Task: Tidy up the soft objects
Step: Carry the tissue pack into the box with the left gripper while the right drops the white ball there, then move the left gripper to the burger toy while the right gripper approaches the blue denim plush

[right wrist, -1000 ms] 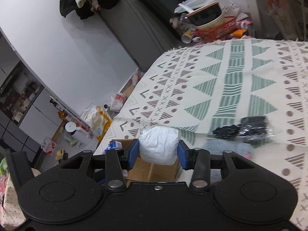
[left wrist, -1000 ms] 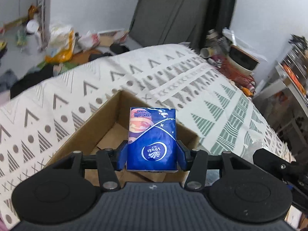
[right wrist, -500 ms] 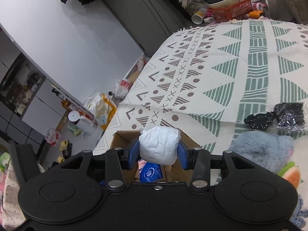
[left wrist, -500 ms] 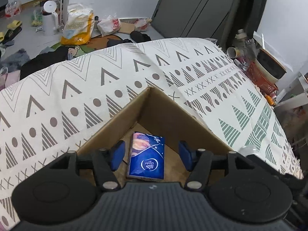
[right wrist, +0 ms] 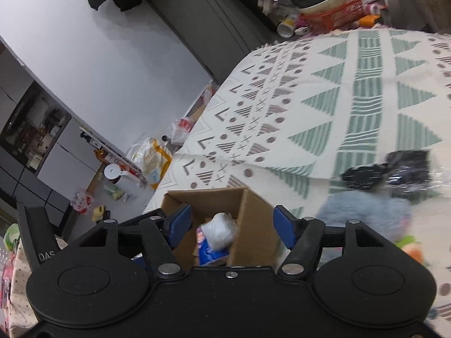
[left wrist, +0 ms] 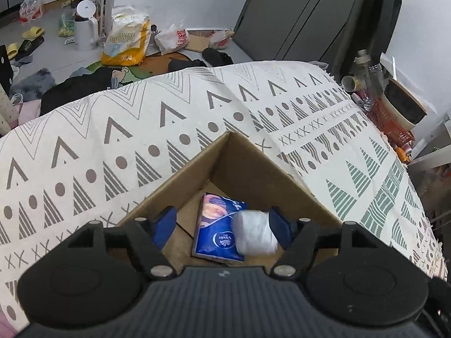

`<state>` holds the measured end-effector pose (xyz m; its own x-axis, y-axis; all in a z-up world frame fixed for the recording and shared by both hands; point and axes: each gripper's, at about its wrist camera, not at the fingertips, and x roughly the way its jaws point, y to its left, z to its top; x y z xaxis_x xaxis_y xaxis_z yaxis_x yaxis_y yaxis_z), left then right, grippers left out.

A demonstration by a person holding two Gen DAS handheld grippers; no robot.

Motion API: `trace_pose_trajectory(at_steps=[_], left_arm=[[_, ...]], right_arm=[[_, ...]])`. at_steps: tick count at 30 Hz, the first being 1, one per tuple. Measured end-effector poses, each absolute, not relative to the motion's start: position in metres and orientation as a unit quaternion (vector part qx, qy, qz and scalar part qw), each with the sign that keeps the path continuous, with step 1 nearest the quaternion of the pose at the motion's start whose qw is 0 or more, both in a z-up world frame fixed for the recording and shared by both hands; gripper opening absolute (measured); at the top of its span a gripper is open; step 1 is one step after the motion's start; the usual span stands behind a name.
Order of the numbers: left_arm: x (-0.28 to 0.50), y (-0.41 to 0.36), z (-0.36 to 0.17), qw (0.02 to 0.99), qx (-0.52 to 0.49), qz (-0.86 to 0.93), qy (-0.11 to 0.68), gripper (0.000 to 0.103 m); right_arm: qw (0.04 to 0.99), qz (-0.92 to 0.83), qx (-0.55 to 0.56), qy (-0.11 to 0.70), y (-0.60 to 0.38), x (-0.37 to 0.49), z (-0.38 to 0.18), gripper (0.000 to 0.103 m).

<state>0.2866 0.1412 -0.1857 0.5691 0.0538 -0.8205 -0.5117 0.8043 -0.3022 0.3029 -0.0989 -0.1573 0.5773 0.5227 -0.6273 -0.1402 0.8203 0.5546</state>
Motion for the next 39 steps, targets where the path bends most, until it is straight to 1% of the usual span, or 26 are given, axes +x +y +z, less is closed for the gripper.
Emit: trace_pose_trajectory(at_steps=[2,5,8,16,20,22,23,25,32,39], left_arm=[[0.284,0.138,-0.183,0.847,-0.26,0.166,0.433,0.072],[0.282,0.131,-0.179,0.851,-0.247,0.165,0.432,0.072],[0.279,0.126,-0.175,0.851,-0.247,0.165,0.433,0.072],[0.261,0.1,-0.161,0.863,-0.228,0.146,0.427,0.072],[0.254,0.088,-0.151,0.873,-0.213,0.136,0.416,0.072],[0.251,0.078,-0.146,0.884,-0.188,0.131,0.408,0.072],[0.25,0.073,-0.144,0.887,-0.175,0.126,0.408,0.077],[0.249,0.064,-0.141,0.89,-0.165,0.116,0.408,0.081],[0.245,0.041,-0.136,0.897,-0.155,0.083,0.406,0.081],[0.238,0.016,-0.142,0.899,-0.146,0.052,0.409,0.081]], right_arm=[[0.861,0.186,0.227,0.416,-0.109,0.298,-0.155,0.065],[0.867,0.176,0.218,0.412,-0.126,0.29,-0.15,0.074],[0.877,0.164,0.205,0.403,-0.145,0.28,-0.142,0.078],[0.891,0.128,0.187,0.394,-0.196,0.259,-0.126,0.093],[0.891,0.116,0.195,0.393,-0.225,0.247,-0.122,0.094],[0.894,0.108,0.193,0.391,-0.236,0.241,-0.12,0.096],[0.894,0.103,0.193,0.391,-0.242,0.239,-0.12,0.096],[0.892,0.097,0.197,0.395,-0.251,0.234,-0.121,0.096],[0.89,0.083,0.195,0.403,-0.271,0.218,-0.126,0.096],[0.884,0.078,0.203,0.414,-0.28,0.209,-0.136,0.096]])
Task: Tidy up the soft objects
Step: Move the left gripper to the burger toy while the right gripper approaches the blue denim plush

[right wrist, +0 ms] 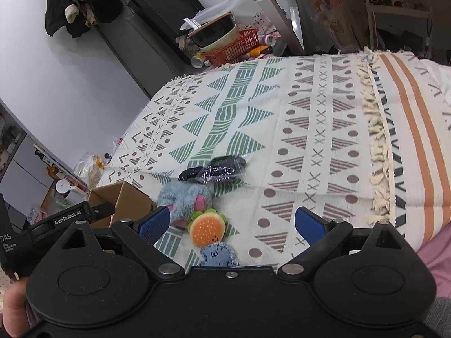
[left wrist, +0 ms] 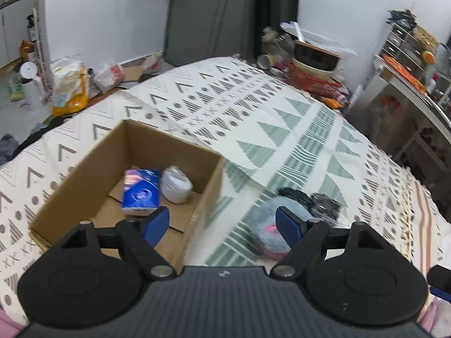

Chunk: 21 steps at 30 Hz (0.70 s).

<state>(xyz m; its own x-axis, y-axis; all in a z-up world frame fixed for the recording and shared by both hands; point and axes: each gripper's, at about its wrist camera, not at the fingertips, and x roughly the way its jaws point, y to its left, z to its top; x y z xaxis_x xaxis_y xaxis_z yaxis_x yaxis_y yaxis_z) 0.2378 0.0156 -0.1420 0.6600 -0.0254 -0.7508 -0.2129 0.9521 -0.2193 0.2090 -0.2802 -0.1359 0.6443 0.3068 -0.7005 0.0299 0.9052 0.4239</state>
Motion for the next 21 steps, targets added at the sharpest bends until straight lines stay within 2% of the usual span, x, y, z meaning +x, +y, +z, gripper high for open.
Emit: trace_pose_trajectory(at_steps=[21], left_arm=[[0.237,-0.036,-0.185,0.867,-0.157,-0.036,0.471,0.078]], right_arm=[[0.845,0.069,0.25,0.468,-0.283,0.226,-0.175,0.096]])
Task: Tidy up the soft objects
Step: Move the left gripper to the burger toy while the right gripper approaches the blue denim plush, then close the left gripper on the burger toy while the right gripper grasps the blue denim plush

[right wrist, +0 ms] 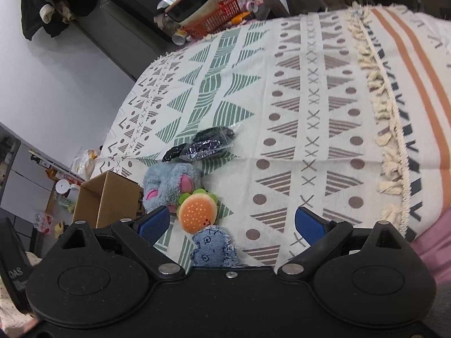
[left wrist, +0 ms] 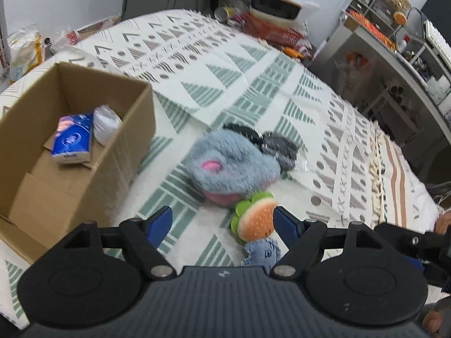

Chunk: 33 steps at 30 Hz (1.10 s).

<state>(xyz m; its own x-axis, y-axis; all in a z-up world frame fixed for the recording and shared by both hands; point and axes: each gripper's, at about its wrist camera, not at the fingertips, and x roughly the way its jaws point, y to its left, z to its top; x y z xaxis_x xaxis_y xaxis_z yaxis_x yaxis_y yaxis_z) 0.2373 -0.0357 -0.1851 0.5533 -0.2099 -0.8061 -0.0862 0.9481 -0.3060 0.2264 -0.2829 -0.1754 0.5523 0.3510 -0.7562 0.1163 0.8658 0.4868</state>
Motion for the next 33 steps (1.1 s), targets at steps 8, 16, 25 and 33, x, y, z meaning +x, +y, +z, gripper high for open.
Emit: trace_pose_trajectory(at_steps=[8,16,25,33], left_arm=[[0.243,-0.044,-0.208,0.85,-0.159,-0.041,0.501,0.075],[0.25,-0.041,-0.221,0.83,-0.196,-0.039,0.52,0.063],[0.261,-0.032,-0.237,0.811,-0.236,-0.023,0.535,0.053],[0.27,-0.023,-0.243,0.797,-0.267,-0.019,0.541,0.053]], right_arm=[[0.822,0.064,0.262,0.501,-0.276,0.239,-0.196,0.095],[0.798,0.078,0.264,0.536,-0.26,0.249,-0.217,0.084],[0.774,0.081,0.259,0.573,-0.244,0.264,-0.241,0.073],[0.761,0.1,0.246,0.592,-0.235,0.27,-0.252,0.068]])
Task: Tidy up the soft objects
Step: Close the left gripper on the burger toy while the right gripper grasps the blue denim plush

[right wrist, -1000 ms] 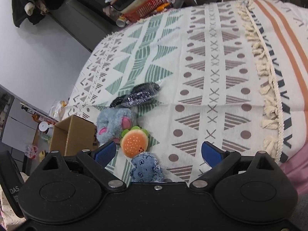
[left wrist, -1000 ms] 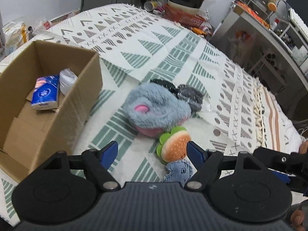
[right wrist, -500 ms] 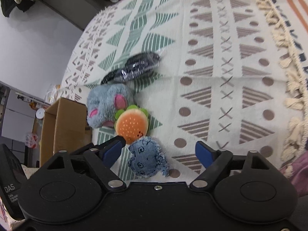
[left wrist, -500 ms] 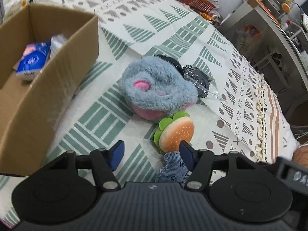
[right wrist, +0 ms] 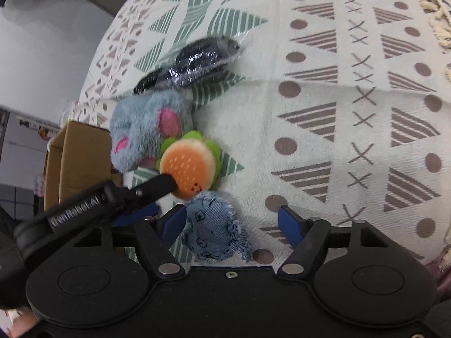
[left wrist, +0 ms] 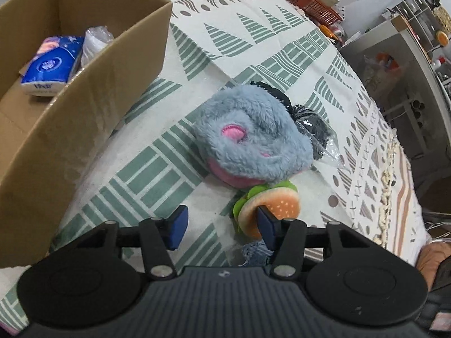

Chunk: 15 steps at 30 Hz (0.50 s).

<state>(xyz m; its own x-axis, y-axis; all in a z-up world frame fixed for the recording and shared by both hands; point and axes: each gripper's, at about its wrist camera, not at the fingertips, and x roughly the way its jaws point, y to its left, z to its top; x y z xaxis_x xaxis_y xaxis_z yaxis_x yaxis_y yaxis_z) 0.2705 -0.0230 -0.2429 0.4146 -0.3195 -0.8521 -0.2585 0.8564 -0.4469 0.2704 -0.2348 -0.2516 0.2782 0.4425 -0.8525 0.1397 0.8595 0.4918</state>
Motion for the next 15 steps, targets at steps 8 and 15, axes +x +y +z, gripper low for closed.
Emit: trace_pose_trajectory(at_steps=[8,15], left_arm=[[0.28,-0.041,-0.246,0.799,-0.253,-0.054,0.542,0.053],[0.286,-0.052,-0.247,0.81,-0.245,-0.061,0.53,0.054]], right_arm=[[0.763,0.126,0.228,0.592,-0.228,0.271,-0.256,0.026],[0.767,0.103,0.264,0.575,-0.245,0.272,-0.256,0.022]])
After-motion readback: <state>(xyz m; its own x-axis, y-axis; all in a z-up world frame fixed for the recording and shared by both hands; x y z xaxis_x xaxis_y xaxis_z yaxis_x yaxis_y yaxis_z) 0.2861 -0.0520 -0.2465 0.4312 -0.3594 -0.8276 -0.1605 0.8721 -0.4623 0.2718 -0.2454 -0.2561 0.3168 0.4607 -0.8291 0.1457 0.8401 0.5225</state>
